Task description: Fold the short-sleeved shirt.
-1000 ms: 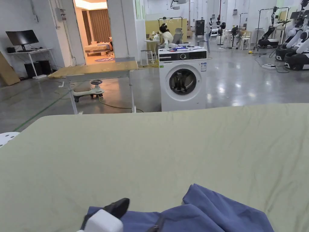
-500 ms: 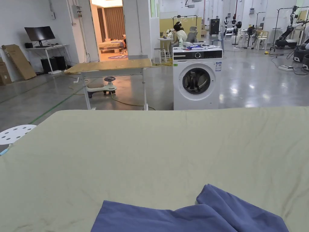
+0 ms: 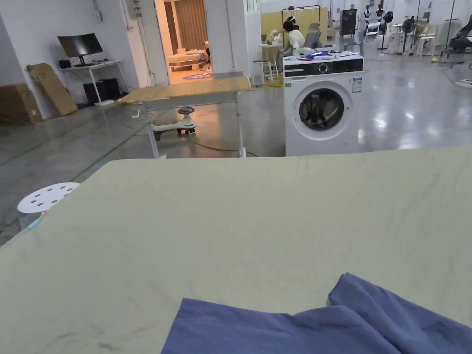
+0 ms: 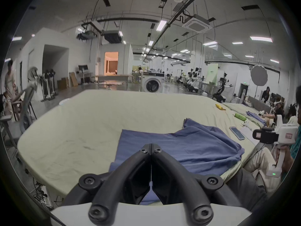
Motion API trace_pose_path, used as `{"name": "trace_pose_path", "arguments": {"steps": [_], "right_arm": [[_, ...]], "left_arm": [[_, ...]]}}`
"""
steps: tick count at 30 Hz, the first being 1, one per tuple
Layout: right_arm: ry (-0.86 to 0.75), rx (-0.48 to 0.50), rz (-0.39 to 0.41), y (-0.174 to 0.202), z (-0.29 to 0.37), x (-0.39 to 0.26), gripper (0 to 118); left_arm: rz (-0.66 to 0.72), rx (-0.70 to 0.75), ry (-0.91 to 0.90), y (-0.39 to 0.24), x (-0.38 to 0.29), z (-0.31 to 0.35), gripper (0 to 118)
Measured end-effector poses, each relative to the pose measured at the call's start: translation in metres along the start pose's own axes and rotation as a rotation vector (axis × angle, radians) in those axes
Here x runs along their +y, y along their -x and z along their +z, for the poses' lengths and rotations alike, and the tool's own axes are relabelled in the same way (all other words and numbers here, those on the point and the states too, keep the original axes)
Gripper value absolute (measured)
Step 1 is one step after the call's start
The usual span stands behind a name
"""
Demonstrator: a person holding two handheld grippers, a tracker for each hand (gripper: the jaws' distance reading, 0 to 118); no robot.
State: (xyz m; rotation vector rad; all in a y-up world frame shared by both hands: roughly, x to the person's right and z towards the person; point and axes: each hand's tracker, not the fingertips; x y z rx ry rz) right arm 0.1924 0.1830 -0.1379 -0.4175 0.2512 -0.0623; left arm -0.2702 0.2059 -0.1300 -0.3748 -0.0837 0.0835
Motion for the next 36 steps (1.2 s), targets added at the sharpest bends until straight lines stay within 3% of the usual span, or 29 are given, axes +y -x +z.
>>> {"name": "trace_pose_path", "arguments": {"steps": [2, 4, 6, 13, 17, 19, 21, 24, 30, 32, 33, 34, 36], "right_arm": [[0.017, 0.000, -0.008, -0.006, -0.003, -0.004, 1], [0.033, -0.010, 0.005, -0.010, -0.005, -0.007, 1], [0.052, -0.020, 0.009, -0.015, -0.008, -0.010, 1], [0.106, -0.065, -0.020, -0.036, -0.019, -0.020, 1], [0.127, -0.107, -0.045, -0.046, -0.023, -0.023, 1], [0.137, -0.114, -0.050, -0.051, -0.024, -0.025, 1], [0.155, -0.126, -0.050, -0.054, -0.027, -0.027, 1], [0.171, -0.127, -0.052, -0.057, -0.030, -0.031, 1], [0.179, -0.148, -0.070, -0.059, -0.040, -0.032, 1], [0.163, -0.145, -0.066, -0.062, -0.048, -0.019, 2], [0.144, -0.142, -0.047, -0.062, -0.053, -0.009, 11], [0.133, -0.133, -0.031, -0.063, -0.061, 0.002, 28], [0.176, -0.091, 0.019, -0.069, -0.087, 0.025, 45]], "left_arm": [[0.008, -0.013, 0.078, 0.010, 0.001, -0.030, 11], [0.027, -0.031, 0.118, 0.022, 0.007, -0.066, 41], [0.043, -0.074, 0.132, 0.034, 0.017, -0.101, 62], [0.122, 0.105, 0.354, 0.070, 0.041, -0.239, 70], [0.032, 0.208, 0.439, 0.078, 0.026, -0.284, 70], [0.044, 0.158, 0.479, 0.078, 0.019, -0.294, 68], [0.055, 0.163, 0.506, 0.076, 0.011, -0.301, 54], [-0.008, 0.169, 0.497, 0.067, 0.009, -0.299, 49], [-0.061, 0.154, 0.549, 0.058, 0.014, -0.307, 4], [-0.081, 0.159, 0.561, 0.052, 0.013, -0.309, 0], [-0.098, 0.168, 0.567, 0.049, 0.012, -0.311, 0], [-0.101, 0.169, 0.578, 0.048, 0.011, -0.313, 0], [-0.078, 0.168, 0.603, 0.052, 0.011, -0.317, 0]]}}
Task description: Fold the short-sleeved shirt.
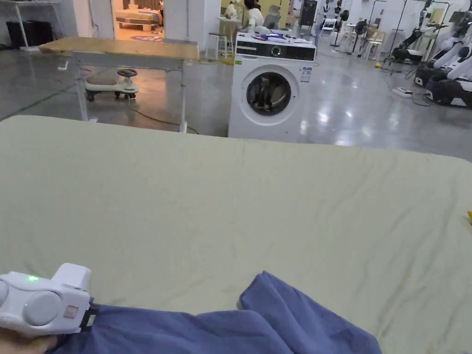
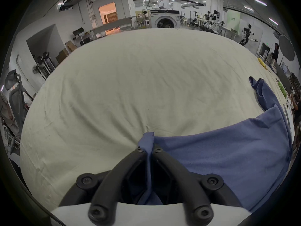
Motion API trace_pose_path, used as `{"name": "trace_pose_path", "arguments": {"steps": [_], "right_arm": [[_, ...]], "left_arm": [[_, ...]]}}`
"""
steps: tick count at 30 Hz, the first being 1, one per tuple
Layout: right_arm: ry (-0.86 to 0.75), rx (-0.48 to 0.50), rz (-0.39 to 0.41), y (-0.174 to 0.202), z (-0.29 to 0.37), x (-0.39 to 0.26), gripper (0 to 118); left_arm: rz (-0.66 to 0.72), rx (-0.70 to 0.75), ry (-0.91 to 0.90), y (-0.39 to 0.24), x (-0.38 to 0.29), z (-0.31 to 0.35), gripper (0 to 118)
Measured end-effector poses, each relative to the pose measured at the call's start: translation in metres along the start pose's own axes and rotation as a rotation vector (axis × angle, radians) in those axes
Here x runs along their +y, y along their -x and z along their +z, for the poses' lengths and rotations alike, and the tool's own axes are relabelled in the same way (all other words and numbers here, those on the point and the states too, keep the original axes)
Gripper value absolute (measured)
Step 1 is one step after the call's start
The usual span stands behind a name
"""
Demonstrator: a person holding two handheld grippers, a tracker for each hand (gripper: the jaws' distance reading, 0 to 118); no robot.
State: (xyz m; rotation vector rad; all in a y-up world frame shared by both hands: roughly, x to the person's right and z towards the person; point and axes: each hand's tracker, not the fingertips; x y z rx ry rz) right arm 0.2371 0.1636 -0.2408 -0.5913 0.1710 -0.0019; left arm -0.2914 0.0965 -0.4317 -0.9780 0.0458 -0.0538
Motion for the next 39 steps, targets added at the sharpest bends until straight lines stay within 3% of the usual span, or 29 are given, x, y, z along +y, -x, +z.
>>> {"name": "trace_pose_path", "arguments": {"steps": [2, 4, 8, 9, 11, 13, 14, 16, 21, 24, 32, 39], "right_arm": [[0.023, 0.030, 0.018, -0.006, -0.034, 0.023, 56], [0.075, 0.050, -0.021, -0.015, -0.078, 0.043, 59], [0.224, 0.085, -0.319, -0.053, -0.173, 0.055, 64], [0.281, 0.044, -0.339, -0.062, -0.192, 0.054, 64], [0.357, -0.034, -0.322, -0.067, -0.213, 0.051, 57], [0.332, -0.018, -0.217, -0.057, -0.208, 0.052, 53], [0.317, -0.033, -0.160, -0.052, -0.204, 0.054, 44], [0.325, -0.042, -0.048, -0.042, -0.202, 0.057, 4], [0.330, -0.046, -0.002, -0.036, -0.188, 0.071, 2], [0.238, -0.009, 0.015, -0.040, -0.156, 0.089, 2], [-0.046, 0.039, -0.045, -0.046, -0.050, 0.160, 2], [-0.249, -0.002, 0.020, -0.014, 0.035, 0.256, 2]], "left_arm": [[0.021, -0.022, 0.028, 0.005, 0.005, -0.002, 0], [0.021, -0.030, 0.039, 0.004, 0.006, 0.002, 0], [0.006, -0.040, 0.040, 0.003, 0.003, 0.005, 0], [0.024, -0.051, 0.035, 0.006, 0.002, 0.006, 0], [0.066, -0.072, 0.022, 0.011, 0.000, 0.008, 0], [0.079, -0.083, 0.011, 0.014, -0.003, 0.010, 0], [0.082, -0.085, 0.006, 0.014, -0.004, 0.010, 0], [0.085, -0.083, -0.004, 0.013, -0.005, 0.011, 0], [0.057, -0.053, -0.028, 0.008, -0.002, 0.030, 0], [0.100, -0.113, -0.151, 0.024, -0.002, 0.067, 0], [0.012, -0.136, -0.428, 0.043, 0.016, 0.215, 0], [-0.094, -0.034, -0.686, 0.049, 0.062, 0.335, 0]]}}
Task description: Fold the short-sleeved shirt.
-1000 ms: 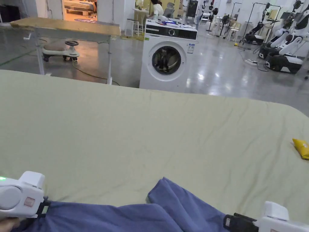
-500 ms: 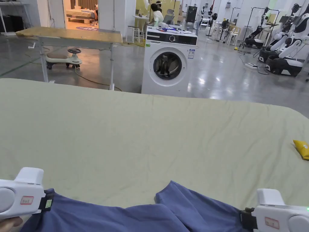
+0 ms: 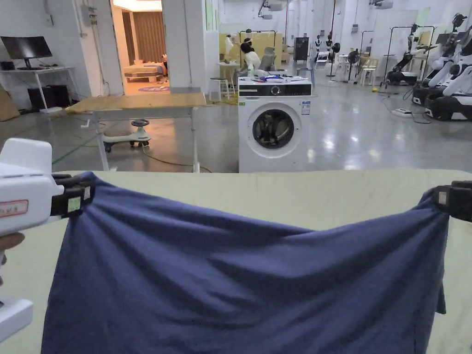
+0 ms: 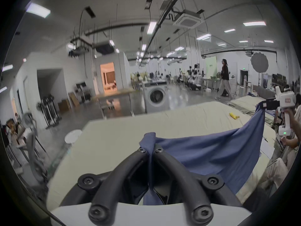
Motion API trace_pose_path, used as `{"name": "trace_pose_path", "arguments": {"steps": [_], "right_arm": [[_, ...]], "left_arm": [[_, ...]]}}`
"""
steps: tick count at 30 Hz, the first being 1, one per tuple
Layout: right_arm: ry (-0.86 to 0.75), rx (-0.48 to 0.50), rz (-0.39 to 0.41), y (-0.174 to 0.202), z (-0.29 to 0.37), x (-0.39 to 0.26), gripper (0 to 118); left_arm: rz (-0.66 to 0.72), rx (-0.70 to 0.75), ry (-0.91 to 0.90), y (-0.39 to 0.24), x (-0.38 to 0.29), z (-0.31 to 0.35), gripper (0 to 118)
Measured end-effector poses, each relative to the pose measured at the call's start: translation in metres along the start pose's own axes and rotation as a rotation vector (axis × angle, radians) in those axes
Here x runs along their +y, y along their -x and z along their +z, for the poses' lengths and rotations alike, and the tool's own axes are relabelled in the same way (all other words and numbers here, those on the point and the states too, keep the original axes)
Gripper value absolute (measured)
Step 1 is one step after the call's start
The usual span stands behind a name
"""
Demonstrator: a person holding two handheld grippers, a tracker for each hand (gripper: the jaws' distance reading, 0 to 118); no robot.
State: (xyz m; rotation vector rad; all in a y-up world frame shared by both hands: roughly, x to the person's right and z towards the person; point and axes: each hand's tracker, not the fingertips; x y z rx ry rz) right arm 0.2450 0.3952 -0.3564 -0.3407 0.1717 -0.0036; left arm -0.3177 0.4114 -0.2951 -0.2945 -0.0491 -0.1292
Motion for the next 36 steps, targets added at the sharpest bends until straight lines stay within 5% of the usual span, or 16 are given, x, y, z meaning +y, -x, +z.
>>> {"name": "trace_pose_path", "arguments": {"steps": [11, 18, 27, 36], "right_arm": [[-0.182, -0.113, 0.102, 0.025, -0.023, 0.136, 2], [-0.227, -0.135, 0.087, 0.040, -0.065, 0.194, 2], [-0.293, -0.220, 0.140, 0.061, -0.122, 0.234, 2], [-0.304, -0.272, 0.085, 0.051, -0.145, 0.253, 2]], "left_arm": [[0.083, 0.128, -0.163, 0.056, 0.099, -0.009, 0], [0.167, 0.231, -0.177, 0.082, 0.142, -0.060, 0], [0.109, 0.311, -0.181, 0.085, 0.175, -0.127, 0], [0.097, 0.325, -0.183, 0.060, 0.182, -0.147, 0]]}}
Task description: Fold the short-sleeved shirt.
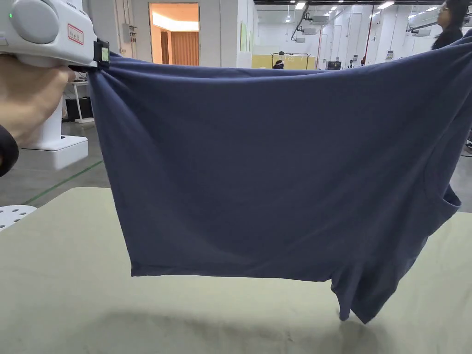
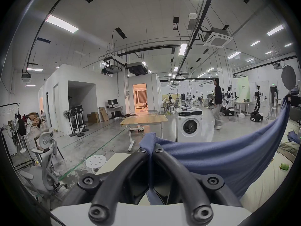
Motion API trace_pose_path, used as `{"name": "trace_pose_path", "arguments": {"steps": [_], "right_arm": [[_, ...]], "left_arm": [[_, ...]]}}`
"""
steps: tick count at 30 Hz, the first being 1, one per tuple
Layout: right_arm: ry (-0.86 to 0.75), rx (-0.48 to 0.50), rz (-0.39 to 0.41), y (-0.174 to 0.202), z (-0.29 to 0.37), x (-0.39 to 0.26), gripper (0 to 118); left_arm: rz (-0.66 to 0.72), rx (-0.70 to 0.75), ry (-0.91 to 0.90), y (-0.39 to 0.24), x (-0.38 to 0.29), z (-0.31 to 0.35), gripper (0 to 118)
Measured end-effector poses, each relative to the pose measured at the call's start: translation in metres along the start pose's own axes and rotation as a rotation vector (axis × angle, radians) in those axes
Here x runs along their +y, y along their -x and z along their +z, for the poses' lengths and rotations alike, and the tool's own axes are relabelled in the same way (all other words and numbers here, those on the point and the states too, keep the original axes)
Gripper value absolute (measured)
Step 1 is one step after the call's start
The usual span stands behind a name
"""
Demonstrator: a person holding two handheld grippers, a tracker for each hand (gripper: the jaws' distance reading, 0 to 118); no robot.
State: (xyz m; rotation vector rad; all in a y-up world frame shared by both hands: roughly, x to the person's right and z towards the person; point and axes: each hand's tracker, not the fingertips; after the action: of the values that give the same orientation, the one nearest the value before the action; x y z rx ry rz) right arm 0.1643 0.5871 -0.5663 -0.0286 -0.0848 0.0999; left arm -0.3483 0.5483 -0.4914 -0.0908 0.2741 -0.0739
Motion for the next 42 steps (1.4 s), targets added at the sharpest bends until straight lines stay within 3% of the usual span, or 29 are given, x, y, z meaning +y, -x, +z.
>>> {"name": "trace_pose_path", "arguments": {"steps": [7, 12, 18, 20, 21, 24, 33, 38, 42], "right_arm": [[0.135, 0.068, 0.021, 0.007, -0.011, -0.060, 2], [0.212, 0.109, 0.031, 0.003, 0.000, -0.117, 2], [0.262, 0.221, 0.052, -0.031, 0.076, -0.193, 2], [0.284, 0.228, 0.029, -0.048, 0.108, -0.221, 1], [0.284, 0.248, -0.028, -0.059, 0.127, -0.239, 2], [0.357, 0.243, -0.145, -0.085, 0.187, -0.295, 1], [0.528, 0.165, -0.195, -0.110, 0.333, -0.430, 2], [0.579, 0.137, -0.242, -0.106, 0.364, -0.465, 1], [0.631, 0.138, -0.218, -0.100, 0.371, -0.485, 2]], "left_arm": [[-0.042, -0.025, 0.129, -0.023, -0.072, -0.009, 0], [0.055, -0.094, 0.194, -0.015, -0.133, 0.004, 0], [0.129, -0.225, 0.196, 0.009, -0.215, 0.081, 0], [0.126, -0.272, 0.216, 0.017, -0.243, 0.115, 0], [0.130, -0.269, 0.196, 0.020, -0.260, 0.136, 0], [0.218, -0.309, 0.232, 0.033, -0.312, 0.191, 0], [0.344, -0.309, 0.324, 0.050, -0.421, 0.304, 0], [0.340, -0.274, 0.405, 0.049, -0.454, 0.330, 0], [0.283, -0.256, 0.453, 0.053, -0.484, 0.332, 0]]}}
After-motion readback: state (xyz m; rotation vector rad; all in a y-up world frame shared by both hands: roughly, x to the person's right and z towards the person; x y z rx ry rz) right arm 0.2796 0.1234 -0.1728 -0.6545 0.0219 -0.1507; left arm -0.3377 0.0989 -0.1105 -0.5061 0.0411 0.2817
